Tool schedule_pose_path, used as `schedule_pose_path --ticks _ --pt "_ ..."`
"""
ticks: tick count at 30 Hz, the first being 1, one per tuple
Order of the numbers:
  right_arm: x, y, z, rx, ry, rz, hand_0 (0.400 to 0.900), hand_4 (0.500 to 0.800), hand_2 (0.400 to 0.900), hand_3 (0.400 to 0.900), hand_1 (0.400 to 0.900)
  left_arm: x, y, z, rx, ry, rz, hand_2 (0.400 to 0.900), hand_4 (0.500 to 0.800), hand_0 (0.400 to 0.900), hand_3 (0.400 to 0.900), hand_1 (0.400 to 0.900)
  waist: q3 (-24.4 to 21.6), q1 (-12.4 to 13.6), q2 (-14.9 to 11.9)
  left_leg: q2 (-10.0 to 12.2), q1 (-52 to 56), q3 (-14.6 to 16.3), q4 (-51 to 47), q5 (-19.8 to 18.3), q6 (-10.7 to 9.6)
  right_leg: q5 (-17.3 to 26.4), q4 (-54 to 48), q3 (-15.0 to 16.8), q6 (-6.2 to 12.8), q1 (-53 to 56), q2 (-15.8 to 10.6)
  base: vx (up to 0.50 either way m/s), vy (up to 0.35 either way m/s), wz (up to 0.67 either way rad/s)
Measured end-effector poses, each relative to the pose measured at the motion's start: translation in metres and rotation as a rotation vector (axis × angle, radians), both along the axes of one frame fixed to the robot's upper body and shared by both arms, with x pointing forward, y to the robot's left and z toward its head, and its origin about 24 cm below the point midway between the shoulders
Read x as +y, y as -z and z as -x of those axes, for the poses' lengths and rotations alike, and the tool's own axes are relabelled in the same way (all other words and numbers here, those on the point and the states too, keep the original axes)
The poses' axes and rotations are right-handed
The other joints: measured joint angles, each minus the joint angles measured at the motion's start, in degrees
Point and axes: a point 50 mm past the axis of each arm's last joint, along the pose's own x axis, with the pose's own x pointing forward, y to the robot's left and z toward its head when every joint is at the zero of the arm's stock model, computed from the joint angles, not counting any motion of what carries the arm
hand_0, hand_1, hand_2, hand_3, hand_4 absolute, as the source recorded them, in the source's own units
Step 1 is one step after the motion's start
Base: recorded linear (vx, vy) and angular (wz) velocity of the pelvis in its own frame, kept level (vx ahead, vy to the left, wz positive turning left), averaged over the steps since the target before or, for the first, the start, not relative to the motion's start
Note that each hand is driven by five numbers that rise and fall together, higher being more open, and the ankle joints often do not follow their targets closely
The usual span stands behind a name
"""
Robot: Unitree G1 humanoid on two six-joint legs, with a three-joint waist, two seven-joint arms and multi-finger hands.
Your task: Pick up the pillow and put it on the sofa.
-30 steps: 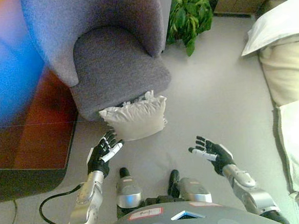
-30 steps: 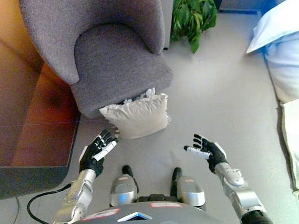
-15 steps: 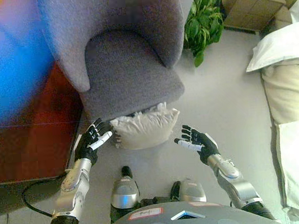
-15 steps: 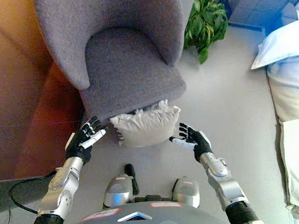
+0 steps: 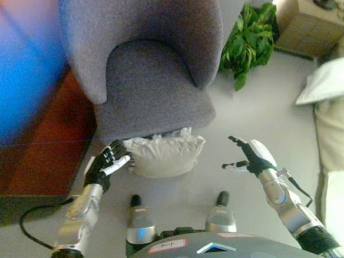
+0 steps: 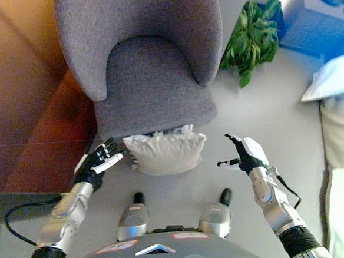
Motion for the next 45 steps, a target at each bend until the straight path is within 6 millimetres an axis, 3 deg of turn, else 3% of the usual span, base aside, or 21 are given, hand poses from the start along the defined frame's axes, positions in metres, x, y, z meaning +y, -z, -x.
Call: schedule_pose_path --ticks 2,3,5,6,9,12,15,18,21,26,39,45 --pt "-0.011 -0.015 -0.017 -0.053 -0.011 0.058 0.900 0.800 0.900 0.900 0.900 -0.007 0.008 0.010 0.036 0.003 0.032 0.900 0.800 0.900 0.900 0.900 1.0 0.4 3.3 5.5 -2.3 -1.5 1.5 -0.2 0.0 -1.3 1.0 -0.6 -1.30 -0.7 5.2 0.07 -0.175 0.50" --pt "-0.017 -0.023 -0.024 -0.078 -0.024 0.091 0.900 0.800 0.900 0.900 0.900 -0.013 0.012 0.012 0.056 0.007 0.055 0.900 0.800 0.900 0.900 0.900 1.6 0.9 4.1 6.9 -3.2 -1.6 0.8 0.5 0.3 -1.5 1.2 -1.5 -1.67 -0.9 6.5 -0.09 -0.127 0.50" --pt "-0.026 -0.034 -0.031 -0.105 -0.036 0.137 0.900 0.800 0.900 0.900 0.900 -0.020 0.015 0.013 0.063 0.032 0.077 0.900 0.800 0.900 0.900 0.900 2.3 0.9 3.8 7.6 -4.7 -1.8 0.3 1.5 0.3 -1.8 1.7 -2.2 -1.98 -2.3 7.1 -0.24 -0.045 0.41" --pt "-0.029 -0.041 -0.038 -0.136 -0.042 0.154 0.900 0.800 0.900 0.900 0.900 -0.022 0.013 0.010 0.052 0.042 0.080 0.900 0.800 0.900 0.900 0.900 3.1 0.8 3.6 7.5 -6.9 -2.1 0.7 2.3 -1.1 -2.1 3.2 -2.4 -2.14 -4.0 6.7 -0.20 0.028 0.33" --pt "-0.028 -0.066 -0.062 -0.246 -0.064 0.179 0.900 0.800 0.900 0.900 0.900 -0.025 -0.008 -0.015 -0.063 0.068 0.096 0.900 0.800 0.900 0.900 0.900 8.5 -0.2 3.1 5.5 -13.4 -3.8 4.0 3.0 -2.7 -2.6 8.6 -2.4 -2.31 -9.4 4.1 -0.16 0.032 0.32" --pt "-0.016 -0.087 -0.082 -0.340 -0.121 0.164 0.900 0.800 0.900 0.900 0.900 -0.023 -0.035 -0.037 -0.194 0.088 0.102 0.900 0.800 0.900 0.900 0.900 14.2 1.1 3.2 3.5 -17.3 -4.9 7.5 2.3 -1.3 -2.8 17.6 -0.9 -2.61 -15.2 0.0 -0.13 -0.016 0.32" --pt "-0.003 -0.100 -0.095 -0.415 -0.168 0.138 0.900 0.800 0.900 0.900 0.900 -0.020 -0.051 -0.049 -0.283 0.068 0.114 0.900 0.800 0.900 0.900 0.900 16.0 3.2 4.2 2.4 -22.7 -6.8 11.0 1.9 -0.6 -3.6 25.5 0.7 -2.58 -22.1 -2.6 -0.13 -0.040 0.26" --pt "0.006 -0.113 -0.111 -0.472 -0.186 0.138 0.900 0.800 0.900 0.900 0.900 -0.019 -0.059 -0.053 -0.323 0.050 0.128 0.900 0.800 0.900 0.900 0.900 16.7 4.2 4.3 1.4 -28.6 -8.9 14.9 1.8 -0.6 -7.6 27.9 0.5 -2.77 -24.8 -2.9 -0.10 -0.010 0.17" --pt "0.002 -0.123 -0.122 -0.518 -0.153 0.126 0.900 0.800 0.900 0.900 0.900 -0.022 -0.060 -0.053 -0.330 0.055 0.157 0.900 0.800 0.900 0.900 0.900 17.1 4.5 4.0 1.4 -34.7 -11.0 19.1 1.1 -0.8 -11.3 30.6 0.3 -1.51 -27.9 -3.0 -0.07 0.002 0.13" --pt "-0.002 -0.134 -0.129 -0.571 -0.105 0.085 0.900 0.800 0.900 0.900 0.900 -0.025 -0.063 -0.053 -0.340 0.070 0.166 0.900 0.800 0.900 0.900 0.900 17.1 4.9 4.0 1.3 -42.5 -12.1 23.2 1.4 0.0 -13.1 35.9 0.6 -1.32 -34.7 -3.8 -0.06 0.049 0.03" --pt "0.003 -0.175 -0.163 -0.662 -0.109 0.122 0.900 0.800 0.900 0.900 0.900 -0.039 -0.085 -0.060 -0.466 0.118 0.265 0.900 0.800 0.900 0.900 0.900 17.3 6.5 4.8 -1.2 -56.9 -12.0 39.1 -2.5 1.5 -17.0 50.9 8.3 -0.45 -49.9 -8.7 -0.02 0.089 0.02" --pt "-0.007 -0.179 -0.178 -0.616 -0.055 0.203 0.900 0.800 0.900 0.900 0.900 -0.041 -0.088 -0.062 -0.486 0.141 0.316 0.900 0.800 0.900 0.900 0.900 17.3 8.6 6.2 -1.9 -61.0 -12.9 44.4 -4.3 1.4 -20.0 57.5 10.8 -0.39 -55.0 -10.1 0.00 0.068 0.05"
